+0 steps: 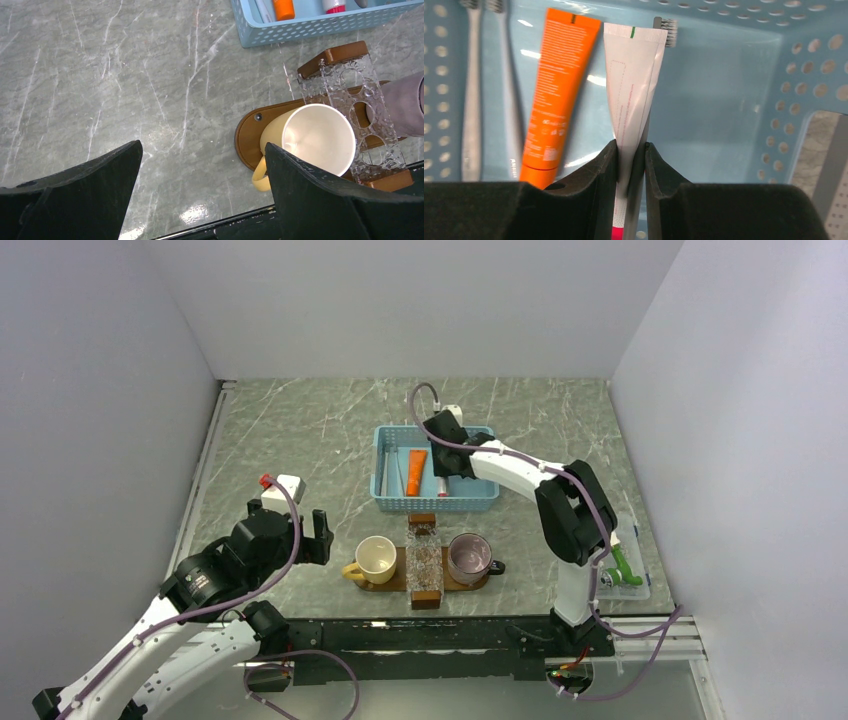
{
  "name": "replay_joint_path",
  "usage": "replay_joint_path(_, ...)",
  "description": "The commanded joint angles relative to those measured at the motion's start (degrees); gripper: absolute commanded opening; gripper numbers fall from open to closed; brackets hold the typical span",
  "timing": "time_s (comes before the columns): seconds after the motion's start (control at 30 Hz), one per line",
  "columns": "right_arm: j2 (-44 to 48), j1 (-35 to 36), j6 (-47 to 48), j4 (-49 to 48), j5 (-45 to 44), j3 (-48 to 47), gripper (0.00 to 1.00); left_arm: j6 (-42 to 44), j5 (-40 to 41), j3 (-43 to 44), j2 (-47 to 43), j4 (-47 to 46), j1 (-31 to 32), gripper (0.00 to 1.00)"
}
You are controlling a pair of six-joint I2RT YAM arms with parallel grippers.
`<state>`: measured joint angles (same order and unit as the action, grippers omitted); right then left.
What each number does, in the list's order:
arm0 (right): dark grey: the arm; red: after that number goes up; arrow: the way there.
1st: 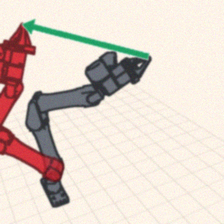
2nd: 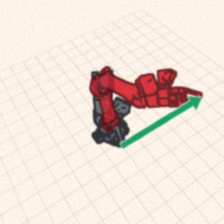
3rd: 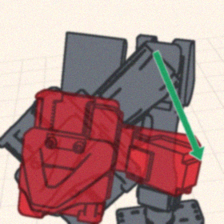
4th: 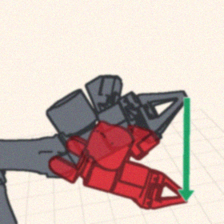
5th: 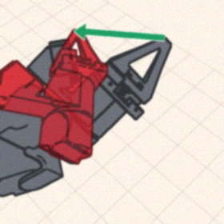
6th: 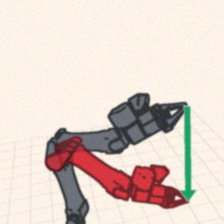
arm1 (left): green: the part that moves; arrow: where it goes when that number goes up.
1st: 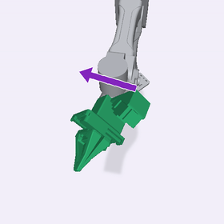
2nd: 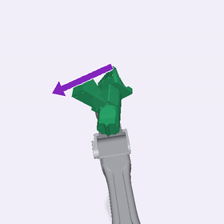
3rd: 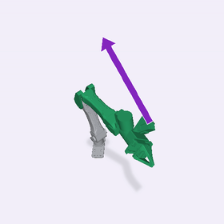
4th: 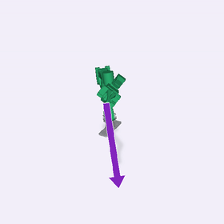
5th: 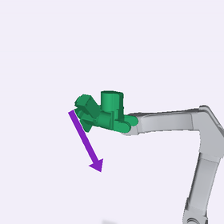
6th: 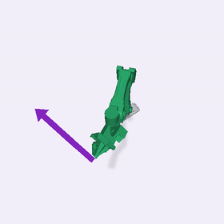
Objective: Prepare toiletry sets of a toothbrush and toothpaste on the tray
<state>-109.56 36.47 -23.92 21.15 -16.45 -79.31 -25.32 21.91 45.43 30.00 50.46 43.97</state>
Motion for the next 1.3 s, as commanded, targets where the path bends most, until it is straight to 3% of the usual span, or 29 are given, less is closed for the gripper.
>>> replay_joint_path(0.0, 1.57, -1.75, 2.30, -0.38, -0.48, 0.67, 0.11, 0.06, 0.06, 1.23, 0.71, -1.26, 0.19, 0.99)
replay_joint_path(0.27, 0.05, -2.54, 3.02, 1.01, -2.49, -0.47, 0.42, 0.09, 0.06, 1.31, 1.02, -1.15, 0.20, 0.99)
replay_joint_path(0.4, 0.58, -2.59, 3.81, 1.44, -3.66, -1.18, 0.52, 0.10, 0.08, 1.29, 1.08, -1.15, 0.15, 0.99)
replay_joint_path(1.27, -3.59, -2.68, -2.89, 6.25, -3.46, -4.63, 0.48, 0.49, -0.61, 1.33, 1.21, -1.41, 0.11, 0.99)
